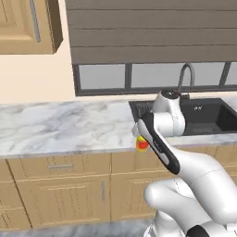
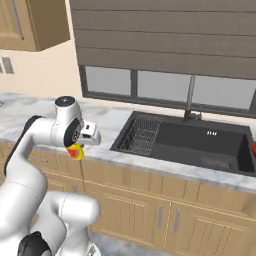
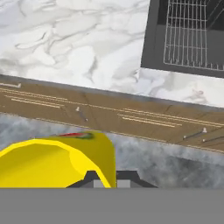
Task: Pick the cup and bowl from the counter and place them on the counter next to the sink.
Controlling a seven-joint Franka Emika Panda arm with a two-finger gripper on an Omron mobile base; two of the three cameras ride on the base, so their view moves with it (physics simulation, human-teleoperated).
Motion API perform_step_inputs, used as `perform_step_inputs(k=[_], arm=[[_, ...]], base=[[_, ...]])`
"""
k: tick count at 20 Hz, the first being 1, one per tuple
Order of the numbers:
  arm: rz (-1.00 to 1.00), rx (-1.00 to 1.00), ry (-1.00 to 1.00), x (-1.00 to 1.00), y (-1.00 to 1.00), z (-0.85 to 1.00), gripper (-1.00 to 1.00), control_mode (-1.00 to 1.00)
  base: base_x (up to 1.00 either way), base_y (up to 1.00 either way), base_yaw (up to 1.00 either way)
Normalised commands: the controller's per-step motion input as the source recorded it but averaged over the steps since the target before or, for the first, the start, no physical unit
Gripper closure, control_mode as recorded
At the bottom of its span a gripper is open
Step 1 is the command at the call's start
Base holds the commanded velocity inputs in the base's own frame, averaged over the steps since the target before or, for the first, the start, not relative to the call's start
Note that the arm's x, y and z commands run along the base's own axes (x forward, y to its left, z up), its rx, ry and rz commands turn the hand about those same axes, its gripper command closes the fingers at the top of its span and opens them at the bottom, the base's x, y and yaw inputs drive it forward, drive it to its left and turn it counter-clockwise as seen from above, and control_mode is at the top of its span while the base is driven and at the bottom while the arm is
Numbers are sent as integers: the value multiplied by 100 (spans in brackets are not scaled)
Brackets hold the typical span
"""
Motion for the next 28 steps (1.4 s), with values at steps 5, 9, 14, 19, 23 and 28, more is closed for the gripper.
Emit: perform_step_inputs(k=[5, 9, 14, 19, 23, 28], arm=[[0, 0, 0, 0, 0, 0, 100, 100], [0, 0, 0, 0, 0, 0, 100, 100], [0, 0, 0, 0, 0, 0, 100, 100], [0, 0, 0, 0, 0, 0, 100, 100], [0, 0, 0, 0, 0, 0, 100, 100], [0, 0, 2, 18, 7, -5, 100, -100]], base=[[87, 59, -67], [75, 87, -52], [19, 64, -11], [0, 0, 0], [0, 0, 0], [0, 0, 0]])
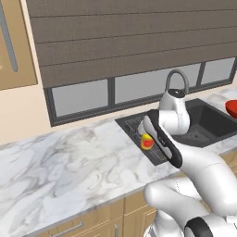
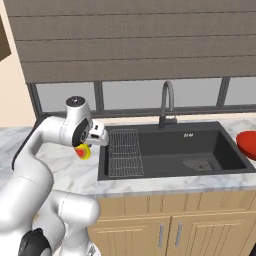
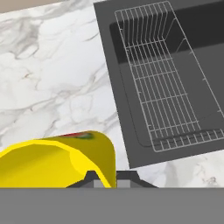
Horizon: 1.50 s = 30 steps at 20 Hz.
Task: Pick the cup and bowl from the counter and place them on the counter next to the sink.
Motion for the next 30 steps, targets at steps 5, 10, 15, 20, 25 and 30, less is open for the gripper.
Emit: perform_step_inputs(k=[5, 10, 15, 20, 25, 30], arm=[[0, 0, 11, 32, 14, -4, 100, -100], [0, 0, 2, 8, 10, -22, 100, -100], [0, 0, 1, 0, 54, -45, 100, -100], [-2, -1, -1, 7, 31, -30, 100, -100], [-4, 0, -3, 17, 0, -30, 100, -100], [-6, 0, -1, 6, 0, -26, 100, -100]], base=[[0, 0, 0], [0, 0, 0], [0, 0, 0], [0, 0, 0], [0, 0, 0], [0, 0, 0]])
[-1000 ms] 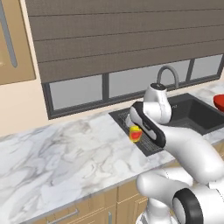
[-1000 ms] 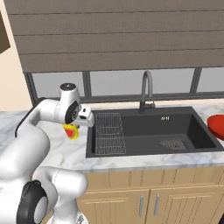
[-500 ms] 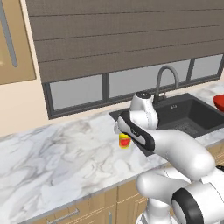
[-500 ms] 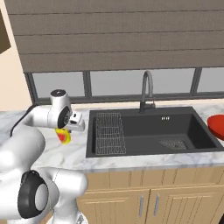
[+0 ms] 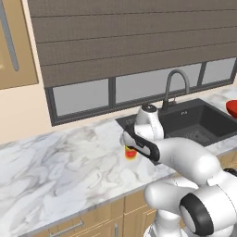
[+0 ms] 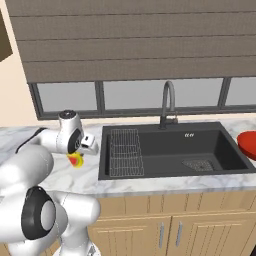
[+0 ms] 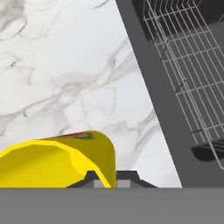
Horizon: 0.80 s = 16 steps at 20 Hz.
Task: Pick the cup and bowl from the counter and place them on the counter next to the sink.
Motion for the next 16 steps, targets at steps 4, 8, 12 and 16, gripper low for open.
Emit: perform_step_inputs(k=[4, 8, 12, 16], arm=[[-4, 0, -1, 0, -2, -26, 100, -100], [-1, 0, -4, 0, 0, -31, 100, -100], [-1, 0, -2, 0, 0, -30, 100, -100], [-1, 0, -2, 0, 0, -30, 100, -100]], base=[[0, 0, 0], [0, 0, 0], [0, 0, 0], [0, 0, 0]])
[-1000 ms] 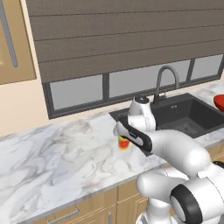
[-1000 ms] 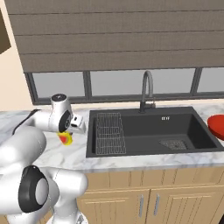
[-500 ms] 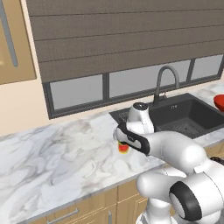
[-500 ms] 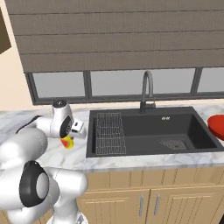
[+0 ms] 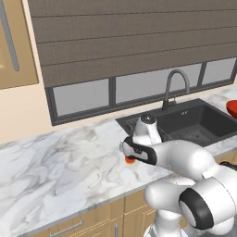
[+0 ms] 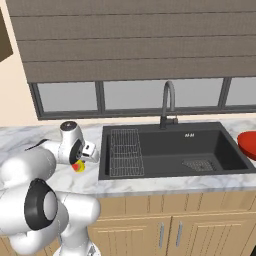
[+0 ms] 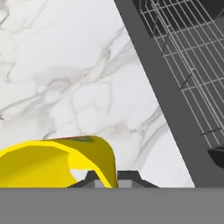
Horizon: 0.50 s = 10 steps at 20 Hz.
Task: Pick the cup and bowl from the counter and place them on the counter next to the sink.
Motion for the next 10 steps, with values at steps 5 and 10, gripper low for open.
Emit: perform_step_inputs(k=[5, 10], arm=[[-2, 0, -1, 0, 0, -25, 100, -100], [0, 0, 0, 0, 0, 0, 100, -100]], base=[[0, 0, 0], [0, 0, 0]])
